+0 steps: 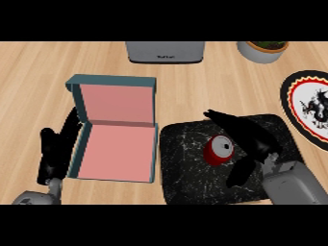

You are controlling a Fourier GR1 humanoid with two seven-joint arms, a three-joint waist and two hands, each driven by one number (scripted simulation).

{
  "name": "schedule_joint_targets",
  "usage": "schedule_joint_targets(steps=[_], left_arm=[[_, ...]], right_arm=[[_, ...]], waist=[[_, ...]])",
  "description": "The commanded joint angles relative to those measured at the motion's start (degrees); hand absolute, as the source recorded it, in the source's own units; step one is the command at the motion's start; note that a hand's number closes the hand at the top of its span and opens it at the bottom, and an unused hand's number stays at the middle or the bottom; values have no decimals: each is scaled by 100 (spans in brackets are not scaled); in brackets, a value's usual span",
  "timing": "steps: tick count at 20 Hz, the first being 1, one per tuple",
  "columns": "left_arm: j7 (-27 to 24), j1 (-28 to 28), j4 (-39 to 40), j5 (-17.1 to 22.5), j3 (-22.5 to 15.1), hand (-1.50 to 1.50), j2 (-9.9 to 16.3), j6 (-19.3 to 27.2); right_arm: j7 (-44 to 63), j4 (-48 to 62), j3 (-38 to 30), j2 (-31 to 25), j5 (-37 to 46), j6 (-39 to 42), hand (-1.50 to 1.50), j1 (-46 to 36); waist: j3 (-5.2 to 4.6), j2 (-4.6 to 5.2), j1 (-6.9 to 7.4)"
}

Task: Pick the can from the tray and place it in the plate

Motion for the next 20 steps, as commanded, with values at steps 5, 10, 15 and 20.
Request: schedule_joint_targets(steps=[5,10,15,20], left_arm=[[471,-6,-391,-343,203,0,-184,-182],[48,-15,6,-171,548,0,-140,-496],[-200,72,242,-436,597,0,-380,-581],[-250,288,31,-431,533,0,-449,-555]], right_arm=[[-689,386,-91,255,643,-203,-150,338],[-511,-26,21,357,851,112,150,-11],[-1191,560,-225,410,1349,-342,150,-37],[-2003,1494,-884,-185,1471,-1003,150,-190]], waist=[[0,-1,-4],[-2,-2,-12],[-1,2,-7],[1,15,25]])
